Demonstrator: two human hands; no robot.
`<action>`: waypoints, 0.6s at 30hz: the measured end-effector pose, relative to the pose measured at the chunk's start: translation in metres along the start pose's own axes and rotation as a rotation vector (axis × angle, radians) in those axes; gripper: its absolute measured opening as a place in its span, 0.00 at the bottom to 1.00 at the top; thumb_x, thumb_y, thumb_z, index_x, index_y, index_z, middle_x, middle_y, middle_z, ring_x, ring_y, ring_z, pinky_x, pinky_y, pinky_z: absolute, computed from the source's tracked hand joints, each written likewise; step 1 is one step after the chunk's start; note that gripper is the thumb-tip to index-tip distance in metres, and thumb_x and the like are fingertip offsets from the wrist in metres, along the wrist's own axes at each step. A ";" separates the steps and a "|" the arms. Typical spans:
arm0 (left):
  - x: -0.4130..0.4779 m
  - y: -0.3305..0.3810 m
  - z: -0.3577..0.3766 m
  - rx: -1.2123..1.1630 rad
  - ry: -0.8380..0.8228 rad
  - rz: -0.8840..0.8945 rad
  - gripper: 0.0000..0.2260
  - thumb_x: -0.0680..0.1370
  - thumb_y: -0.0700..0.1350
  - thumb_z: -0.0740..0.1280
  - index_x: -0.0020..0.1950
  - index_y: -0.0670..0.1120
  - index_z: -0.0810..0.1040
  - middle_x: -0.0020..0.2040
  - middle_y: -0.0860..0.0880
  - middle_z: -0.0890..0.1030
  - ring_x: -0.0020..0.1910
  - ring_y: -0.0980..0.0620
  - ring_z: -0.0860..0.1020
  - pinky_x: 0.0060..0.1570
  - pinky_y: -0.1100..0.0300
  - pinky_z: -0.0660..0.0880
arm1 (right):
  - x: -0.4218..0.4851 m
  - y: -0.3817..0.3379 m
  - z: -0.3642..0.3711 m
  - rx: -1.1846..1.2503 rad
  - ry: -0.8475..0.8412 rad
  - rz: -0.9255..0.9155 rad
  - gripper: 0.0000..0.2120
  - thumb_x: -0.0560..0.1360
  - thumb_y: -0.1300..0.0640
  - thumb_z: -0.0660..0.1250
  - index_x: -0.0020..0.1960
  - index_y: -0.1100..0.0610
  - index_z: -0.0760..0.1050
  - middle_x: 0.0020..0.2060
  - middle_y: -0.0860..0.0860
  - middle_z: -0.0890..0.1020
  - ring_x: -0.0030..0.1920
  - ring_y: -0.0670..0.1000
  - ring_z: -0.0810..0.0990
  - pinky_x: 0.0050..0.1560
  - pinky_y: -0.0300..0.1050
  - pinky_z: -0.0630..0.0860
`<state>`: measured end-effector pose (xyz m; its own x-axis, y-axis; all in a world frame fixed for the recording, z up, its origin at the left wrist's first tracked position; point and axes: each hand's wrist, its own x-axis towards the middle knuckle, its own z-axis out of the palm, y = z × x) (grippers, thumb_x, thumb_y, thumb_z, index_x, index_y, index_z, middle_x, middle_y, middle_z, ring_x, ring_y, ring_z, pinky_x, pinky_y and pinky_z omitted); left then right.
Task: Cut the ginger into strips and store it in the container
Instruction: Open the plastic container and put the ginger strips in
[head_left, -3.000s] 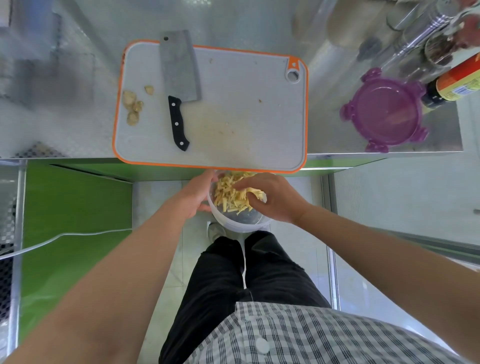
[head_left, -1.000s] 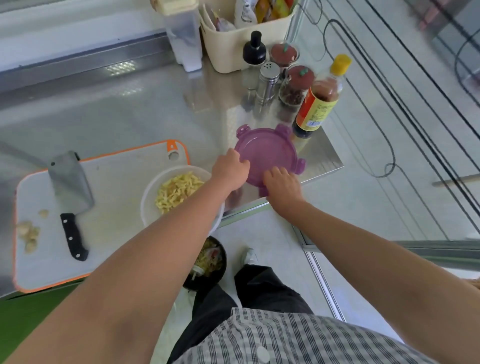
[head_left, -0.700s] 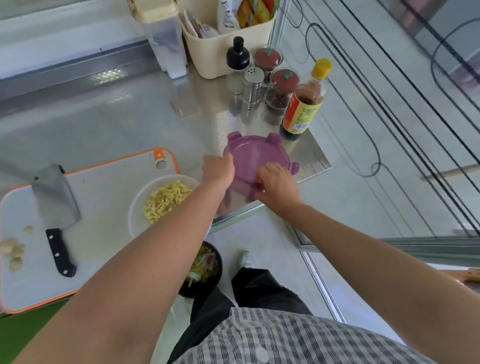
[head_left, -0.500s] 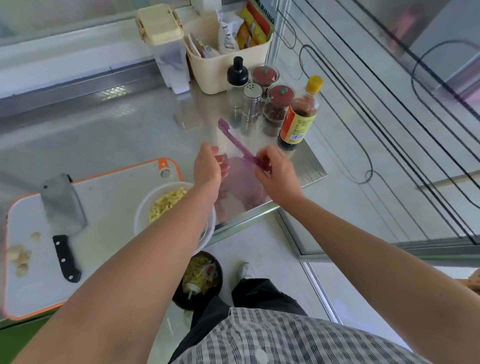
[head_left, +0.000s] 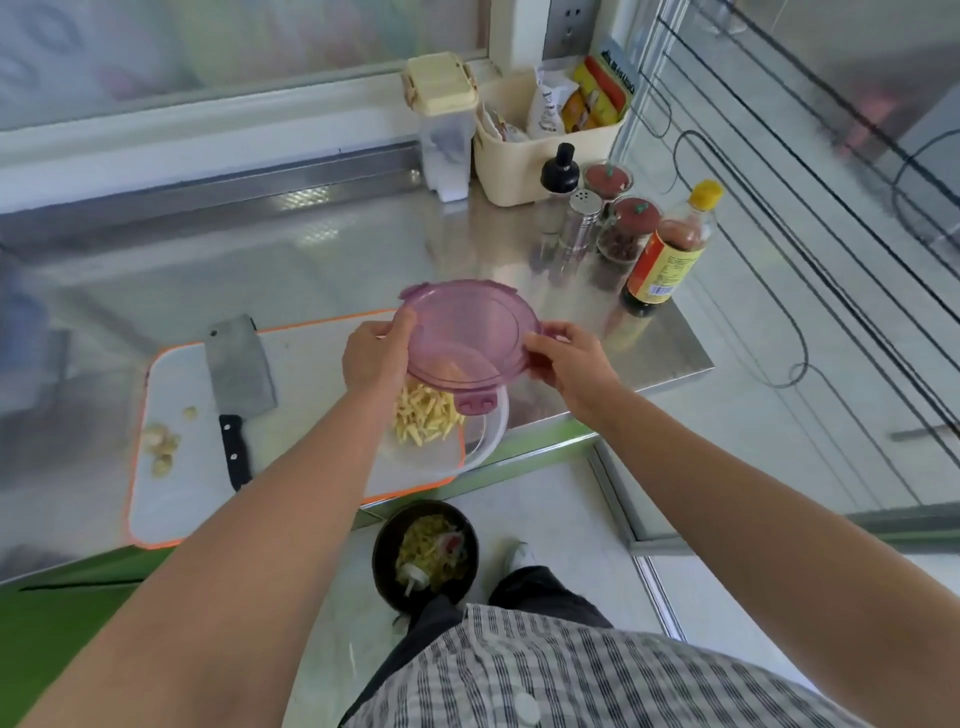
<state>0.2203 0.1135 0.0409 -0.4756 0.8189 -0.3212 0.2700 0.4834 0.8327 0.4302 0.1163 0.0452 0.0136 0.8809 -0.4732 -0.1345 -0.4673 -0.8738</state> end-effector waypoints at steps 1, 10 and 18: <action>-0.005 -0.009 -0.008 0.053 0.010 0.007 0.21 0.72 0.61 0.66 0.29 0.46 0.74 0.28 0.48 0.74 0.40 0.41 0.80 0.43 0.53 0.74 | -0.001 0.010 0.003 -0.093 0.007 0.028 0.09 0.75 0.66 0.67 0.53 0.62 0.71 0.36 0.55 0.78 0.31 0.50 0.76 0.29 0.38 0.75; -0.029 -0.066 -0.034 0.459 0.042 0.027 0.15 0.76 0.57 0.63 0.46 0.45 0.74 0.43 0.45 0.80 0.45 0.43 0.77 0.42 0.56 0.68 | -0.011 0.060 0.012 -0.729 0.026 -0.073 0.14 0.70 0.49 0.72 0.43 0.51 0.67 0.39 0.52 0.79 0.41 0.55 0.80 0.44 0.50 0.78; -0.026 -0.076 -0.034 0.402 0.046 0.039 0.13 0.79 0.54 0.62 0.55 0.45 0.71 0.46 0.46 0.80 0.46 0.43 0.79 0.45 0.55 0.70 | -0.009 0.059 0.016 -0.595 -0.044 0.028 0.12 0.74 0.52 0.71 0.47 0.59 0.71 0.33 0.53 0.77 0.30 0.50 0.75 0.31 0.43 0.72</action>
<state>0.1838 0.0451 0.0007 -0.4929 0.8287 -0.2652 0.5902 0.5424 0.5979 0.4068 0.0817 0.0001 -0.0249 0.8642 -0.5026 0.4440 -0.4408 -0.7801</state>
